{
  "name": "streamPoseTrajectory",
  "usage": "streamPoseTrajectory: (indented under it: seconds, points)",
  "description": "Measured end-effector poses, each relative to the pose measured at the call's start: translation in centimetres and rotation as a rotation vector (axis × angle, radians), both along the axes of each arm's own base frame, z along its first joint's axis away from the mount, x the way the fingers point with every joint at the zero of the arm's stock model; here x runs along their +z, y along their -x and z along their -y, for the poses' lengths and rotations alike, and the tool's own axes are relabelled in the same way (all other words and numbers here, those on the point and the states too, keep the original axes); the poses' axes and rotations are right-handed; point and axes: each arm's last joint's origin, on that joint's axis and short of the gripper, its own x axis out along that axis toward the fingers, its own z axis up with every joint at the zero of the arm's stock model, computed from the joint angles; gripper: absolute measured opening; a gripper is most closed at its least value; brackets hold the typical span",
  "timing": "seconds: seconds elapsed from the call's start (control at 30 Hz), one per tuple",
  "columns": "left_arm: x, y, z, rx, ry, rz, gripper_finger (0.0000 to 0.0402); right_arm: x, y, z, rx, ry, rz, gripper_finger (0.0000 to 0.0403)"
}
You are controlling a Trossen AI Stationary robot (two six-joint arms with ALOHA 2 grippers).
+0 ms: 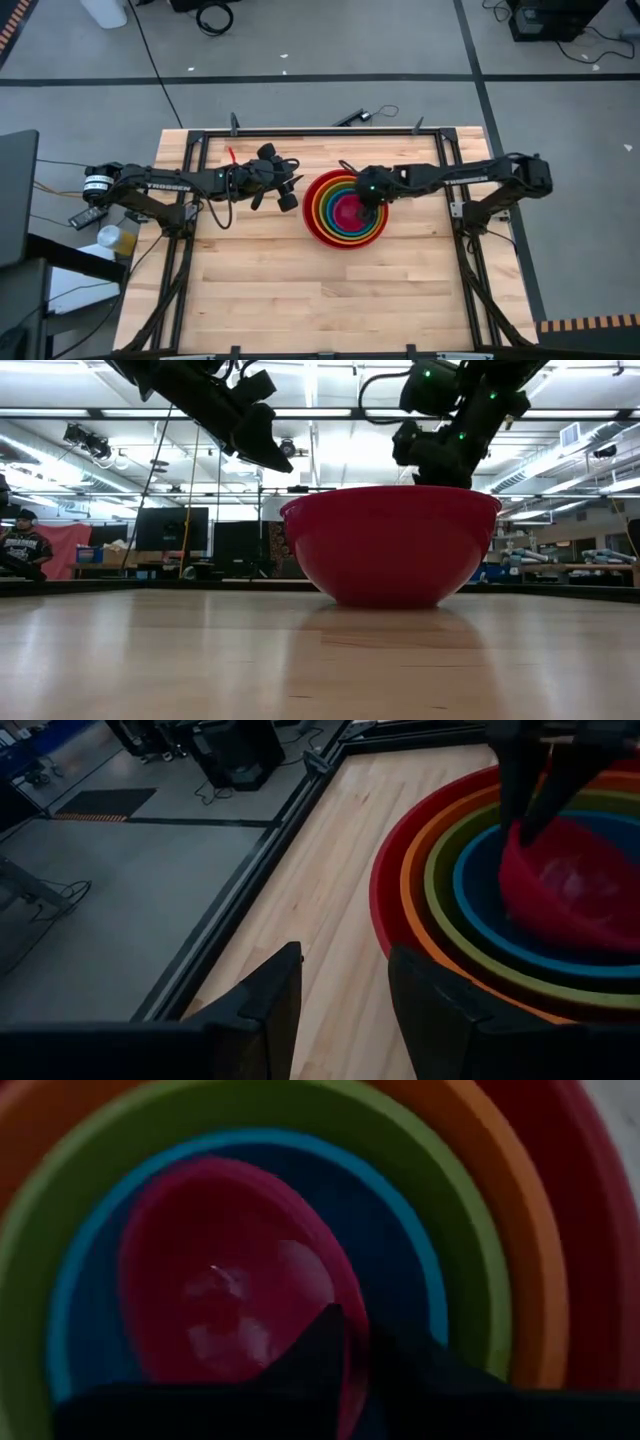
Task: Nest bowls inside each other
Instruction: Stack the pink bowl on the blue bowl, then return to Home Position
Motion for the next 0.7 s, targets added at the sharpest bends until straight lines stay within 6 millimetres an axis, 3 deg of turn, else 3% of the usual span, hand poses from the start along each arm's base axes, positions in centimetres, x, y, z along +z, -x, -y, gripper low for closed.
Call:
streamPoseTrajectory:
  seconds: [0.17, 0.33, 0.53, 0.6, 0.7]
  points:
    - [0.0, 0.0, 0.0, 0.002, 0.003, 0.002, 0.0153, -0.1, 0.0, 0.1, 0.0, 0.004, -0.007, 0.0125]
    - [0.0, 0.0, 0.0, 0.002, 0.004, 0.002, 0.0153, 2.4, 1.1, -0.1, -0.004, 0.029, 0.09, 0.0175]
    - [0.3, 0.5, 0.0, 0.065, 0.017, 0.025, 0.0153, 6.4, 3.9, -1.4, -0.05, 0.167, 0.225, 0.0186]
    - [0.7, 0.8, 0.6, 0.051, 0.024, 0.041, 0.0153, 6.8, 5.0, -2.1, -0.064, 0.218, 0.267, 0.0184]
    - [-0.2, 2.1, 1.9, 0.007, 0.041, 0.025, 0.0153, 6.2, 6.6, -3.1, -0.069, 0.262, 0.329, 0.018]
